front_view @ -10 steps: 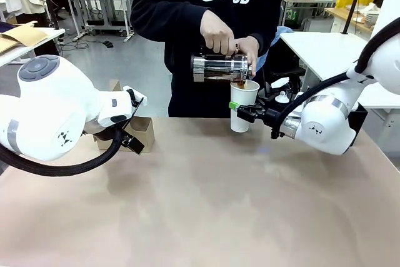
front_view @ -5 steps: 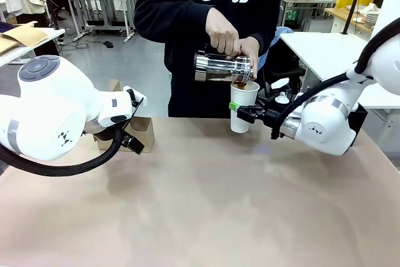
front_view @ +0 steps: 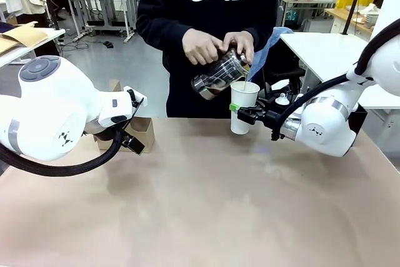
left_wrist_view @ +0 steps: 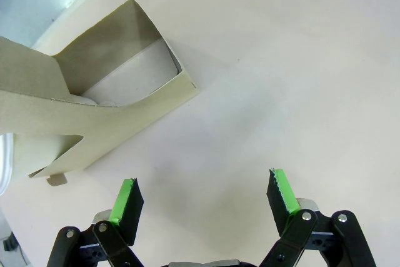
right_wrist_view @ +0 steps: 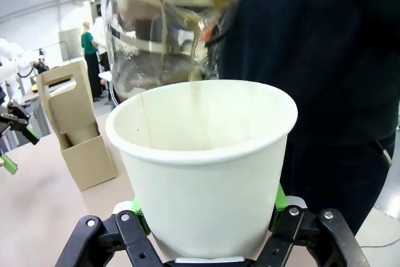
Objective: Pour a drink into a cup and package it in a carrier.
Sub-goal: When a person places the Paper Cup Lid on the 600 ml Paper Cup , lift the 600 ml Paper Cup.
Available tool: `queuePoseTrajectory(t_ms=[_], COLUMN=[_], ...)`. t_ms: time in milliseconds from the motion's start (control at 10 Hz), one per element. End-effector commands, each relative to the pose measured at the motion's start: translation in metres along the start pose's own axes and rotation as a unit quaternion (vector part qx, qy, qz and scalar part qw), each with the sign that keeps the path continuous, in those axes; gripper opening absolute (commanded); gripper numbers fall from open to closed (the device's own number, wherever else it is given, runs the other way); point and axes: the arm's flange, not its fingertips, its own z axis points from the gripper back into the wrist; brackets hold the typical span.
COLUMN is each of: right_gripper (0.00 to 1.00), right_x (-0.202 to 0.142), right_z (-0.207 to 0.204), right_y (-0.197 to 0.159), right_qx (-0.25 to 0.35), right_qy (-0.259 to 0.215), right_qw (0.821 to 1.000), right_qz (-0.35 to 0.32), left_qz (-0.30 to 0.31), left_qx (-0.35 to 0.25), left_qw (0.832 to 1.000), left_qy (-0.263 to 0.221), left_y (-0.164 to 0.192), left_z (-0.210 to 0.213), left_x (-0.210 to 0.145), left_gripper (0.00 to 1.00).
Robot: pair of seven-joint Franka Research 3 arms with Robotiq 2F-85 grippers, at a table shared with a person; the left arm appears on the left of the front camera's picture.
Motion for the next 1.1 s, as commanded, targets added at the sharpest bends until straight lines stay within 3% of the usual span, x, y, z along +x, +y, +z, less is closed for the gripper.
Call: queuePoseTrajectory(t_ms=[0, 1000], right_gripper=[0.8, 0.8], right_x=[0.0068, 0.0068], right_z=[-0.0001, -0.0001], right_y=[0.0039, 0.0039], right_qx=[0.001, 0.001], right_qy=[-0.005, -0.005], right_qw=[1.0, 1.0], right_qz=[0.002, 0.002], left_qz=[0.001, 0.001], left_qx=[-0.001, -0.001], left_qw=[1.0, 1.0], left_qy=[-0.001, -0.001], left_y=[0.0006, 0.0006], left_z=[0.0004, 0.0004], left_x=[-0.0002, -0.0002], left_gripper=[1.0, 1.0])
